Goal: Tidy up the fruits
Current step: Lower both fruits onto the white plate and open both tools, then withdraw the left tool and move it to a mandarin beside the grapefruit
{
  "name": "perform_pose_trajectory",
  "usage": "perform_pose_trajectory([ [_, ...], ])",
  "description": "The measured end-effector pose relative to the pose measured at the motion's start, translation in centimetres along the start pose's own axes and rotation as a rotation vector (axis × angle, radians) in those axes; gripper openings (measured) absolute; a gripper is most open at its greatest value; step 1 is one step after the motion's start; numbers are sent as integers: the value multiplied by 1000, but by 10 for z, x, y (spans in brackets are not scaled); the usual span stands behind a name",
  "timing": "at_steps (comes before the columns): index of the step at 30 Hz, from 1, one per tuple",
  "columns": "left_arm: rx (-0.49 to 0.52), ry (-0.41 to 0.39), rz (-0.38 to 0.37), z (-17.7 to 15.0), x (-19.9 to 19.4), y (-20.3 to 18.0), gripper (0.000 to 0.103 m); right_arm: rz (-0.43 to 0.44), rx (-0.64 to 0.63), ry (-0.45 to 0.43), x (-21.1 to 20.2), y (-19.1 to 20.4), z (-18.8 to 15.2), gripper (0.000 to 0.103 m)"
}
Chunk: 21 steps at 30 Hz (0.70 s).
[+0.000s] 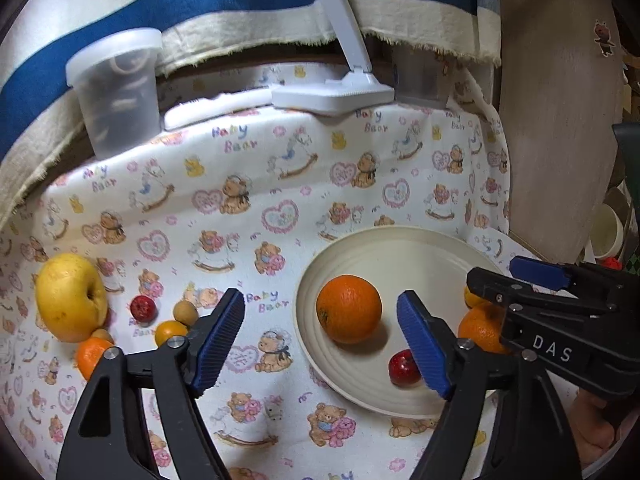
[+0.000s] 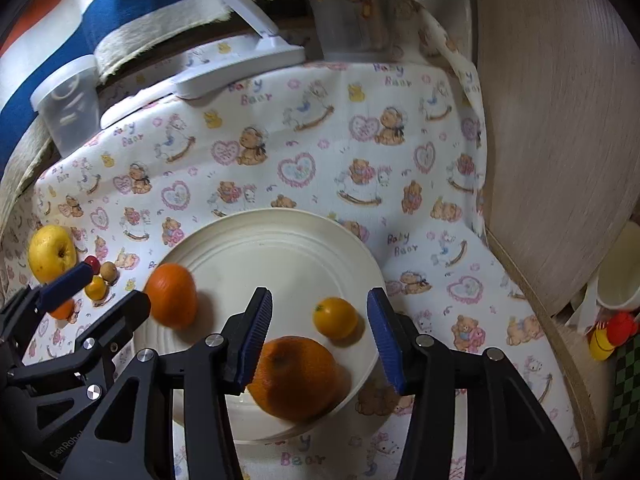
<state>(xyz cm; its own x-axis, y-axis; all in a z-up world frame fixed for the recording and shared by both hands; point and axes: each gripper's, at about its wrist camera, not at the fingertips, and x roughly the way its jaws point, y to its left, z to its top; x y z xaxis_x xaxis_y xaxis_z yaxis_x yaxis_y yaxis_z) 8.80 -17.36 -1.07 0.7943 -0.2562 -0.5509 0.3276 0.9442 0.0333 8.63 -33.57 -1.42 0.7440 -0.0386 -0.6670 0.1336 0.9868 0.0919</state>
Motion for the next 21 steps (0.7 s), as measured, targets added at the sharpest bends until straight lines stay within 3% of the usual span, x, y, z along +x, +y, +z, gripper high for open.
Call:
perform_pose_trajectory([
  [9, -34, -60, -9, 4, -26, 20, 84, 2, -64, -110, -31, 20, -3, 60],
  [13, 83, -114, 104, -8, -56, 30, 86, 0, -109, -139, -38, 32, -5, 63],
  [15, 120, -179, 149, -15, -76, 37, 97, 1, -131, -154, -42, 38, -8, 63],
  [16, 128, -205, 153, -19, -84, 41, 102, 8, -138, -161, -43, 40, -9, 63],
  [21, 98, -242, 143, -32, -103, 63, 102, 35, -167, -165, -40, 53, -17, 63],
])
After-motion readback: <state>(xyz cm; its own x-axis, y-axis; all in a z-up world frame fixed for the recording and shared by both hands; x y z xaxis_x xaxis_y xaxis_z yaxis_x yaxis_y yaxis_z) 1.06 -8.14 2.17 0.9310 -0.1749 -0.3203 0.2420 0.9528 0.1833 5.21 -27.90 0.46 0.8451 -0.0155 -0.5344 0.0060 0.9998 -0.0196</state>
